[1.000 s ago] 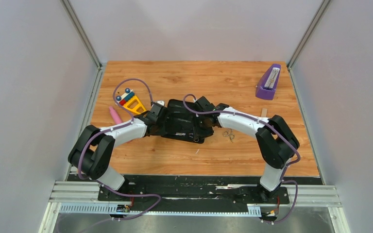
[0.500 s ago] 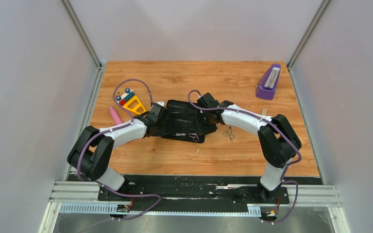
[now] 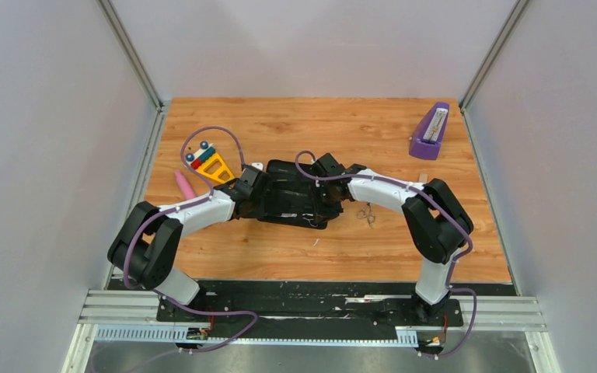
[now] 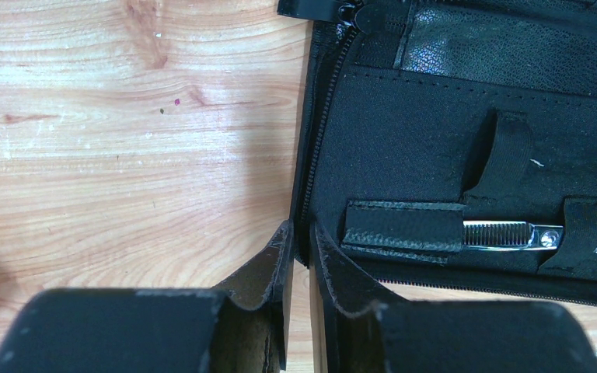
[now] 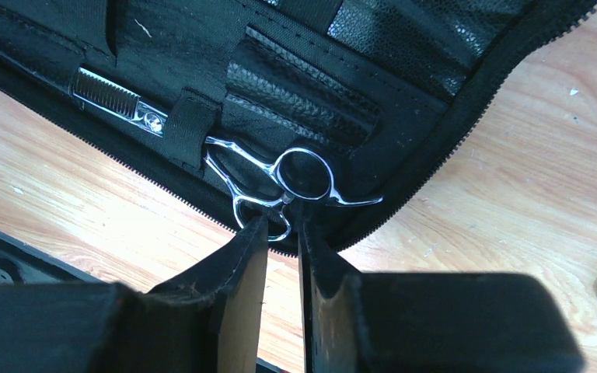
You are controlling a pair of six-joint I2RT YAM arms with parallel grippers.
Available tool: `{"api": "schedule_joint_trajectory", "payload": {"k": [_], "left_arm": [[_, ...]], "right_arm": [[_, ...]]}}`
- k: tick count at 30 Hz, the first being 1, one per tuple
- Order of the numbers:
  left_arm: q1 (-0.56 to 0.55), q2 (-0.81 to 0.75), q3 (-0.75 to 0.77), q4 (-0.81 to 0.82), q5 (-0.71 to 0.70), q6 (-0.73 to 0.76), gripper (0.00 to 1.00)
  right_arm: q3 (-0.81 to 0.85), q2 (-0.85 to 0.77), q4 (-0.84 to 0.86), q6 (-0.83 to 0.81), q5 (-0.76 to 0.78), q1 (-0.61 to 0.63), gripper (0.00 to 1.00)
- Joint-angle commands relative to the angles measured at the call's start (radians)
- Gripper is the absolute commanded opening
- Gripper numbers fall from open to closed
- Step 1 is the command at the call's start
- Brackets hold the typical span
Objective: Sort the hair-cutting tools
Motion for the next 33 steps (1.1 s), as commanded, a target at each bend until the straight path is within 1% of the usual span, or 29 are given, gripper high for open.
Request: {"api": "schedule_joint_trajectory", "payload": {"k": [1,5,8,14,24,27,29,33], "left_arm": [[-0.003,-0.005,-0.006,-0.049,0.014,0.004,0.19],[-0.003,0.008,0.002,-0.052,0.03,0.017,0.19],[-0.003,0.011,0.003,-0.055,0.035,0.024,0.19],[-0.004,0.007,-0.001,-0.054,0.041,0.036,0.2],[-0.007,-0.003,-0.002,-0.06,0.036,0.036,0.2],[-0.006,-0.008,-0.004,-0.063,0.035,0.035,0.2],[-0.006,-0.009,-0.004,-0.065,0.037,0.037,0.2],[-0.006,-0.006,-0.004,-0.08,0.052,0.05,0.21]], "right_arm": [[-0.004,0.013,0.027,-0.021,0.012,0.009,0.2],[0.016,0.037,0.028,-0.033,0.054,0.016,0.07],[0.046,0.052,0.028,-0.042,0.083,0.03,0.02],[0.095,0.073,0.029,-0.078,0.118,0.048,0.01],[0.105,0.074,0.019,-0.08,0.084,0.062,0.02],[0.1,0.049,-0.001,-0.068,0.089,0.062,0.04],[0.109,0.026,-0.025,-0.06,0.107,0.062,0.11],[0.125,-0.054,-0.062,-0.062,0.157,0.049,0.29]]}}
